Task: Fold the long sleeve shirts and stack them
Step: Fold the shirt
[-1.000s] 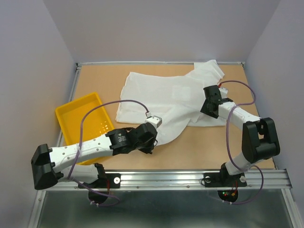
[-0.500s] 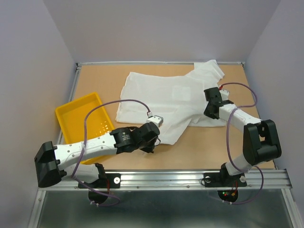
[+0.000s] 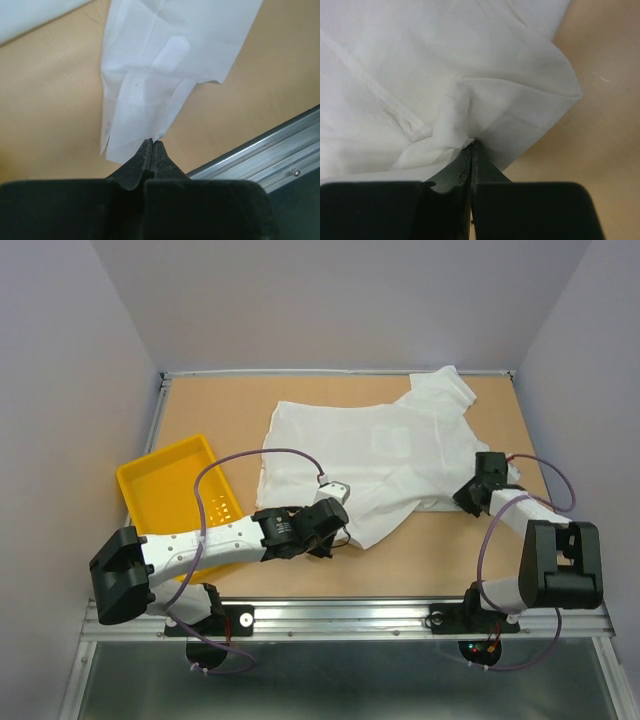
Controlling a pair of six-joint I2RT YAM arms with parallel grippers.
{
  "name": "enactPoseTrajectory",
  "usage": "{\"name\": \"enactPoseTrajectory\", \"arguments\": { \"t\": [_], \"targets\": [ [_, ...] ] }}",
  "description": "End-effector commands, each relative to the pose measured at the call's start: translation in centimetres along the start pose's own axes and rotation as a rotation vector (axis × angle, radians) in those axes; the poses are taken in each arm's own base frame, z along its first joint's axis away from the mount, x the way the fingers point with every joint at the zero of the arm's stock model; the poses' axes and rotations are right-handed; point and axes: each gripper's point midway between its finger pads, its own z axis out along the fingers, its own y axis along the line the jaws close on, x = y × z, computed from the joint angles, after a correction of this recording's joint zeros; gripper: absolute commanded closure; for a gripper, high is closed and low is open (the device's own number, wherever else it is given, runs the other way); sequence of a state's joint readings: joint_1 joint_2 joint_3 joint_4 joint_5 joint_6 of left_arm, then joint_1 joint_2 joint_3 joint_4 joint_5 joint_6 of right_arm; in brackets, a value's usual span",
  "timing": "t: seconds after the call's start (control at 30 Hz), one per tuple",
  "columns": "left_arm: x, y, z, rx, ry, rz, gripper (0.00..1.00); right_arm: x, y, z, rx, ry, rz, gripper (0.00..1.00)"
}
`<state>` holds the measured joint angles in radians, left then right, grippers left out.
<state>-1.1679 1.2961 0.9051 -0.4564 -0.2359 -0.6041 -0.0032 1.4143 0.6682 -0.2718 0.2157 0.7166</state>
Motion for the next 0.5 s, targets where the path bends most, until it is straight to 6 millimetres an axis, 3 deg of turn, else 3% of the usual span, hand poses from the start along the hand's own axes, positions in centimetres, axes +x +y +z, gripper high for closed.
{"name": "enactPoseTrajectory", "arguments": {
  "t": [0.0, 0.17, 0.27, 0.3, 0.4, 0.47],
  "targets": [
    [-0.3, 0.4, 0.5, -0.022, -0.038, -0.030, 0.99, 0.6, 1.0, -0.2, -0.203, 0.067, 0.152, 0.99],
    [-0.1, 0.8, 0.8, -0.041, -0.037, -0.028, 0.99, -0.8, 3.3, -1.7, -0.321, 0.042, 0.169, 0.93],
    [-0.1, 1.2, 0.8, -0.062, -0.038, -0.030, 0.99, -2.3, 4.4, -3.0, -0.375, -0.002, 0.153, 0.69],
    [-0.1, 1.3, 0.9, -0.068, -0.037, -0.027, 0.99, -3.2, 4.3, -3.8, -0.369, -0.042, 0.146, 0.56],
    [-0.2, 1.2, 0.9, -0.065, -0.038, -0.022, 0.99, -5.9, 3.7, -5.3, -0.301, -0.124, 0.096, 0.41],
    [-0.4, 0.9, 0.8, -0.054, -0.042, -0.023, 0.99, -8.1, 4.1, -6.4, -0.279, -0.174, 0.044, 0.39]
  ]
}}
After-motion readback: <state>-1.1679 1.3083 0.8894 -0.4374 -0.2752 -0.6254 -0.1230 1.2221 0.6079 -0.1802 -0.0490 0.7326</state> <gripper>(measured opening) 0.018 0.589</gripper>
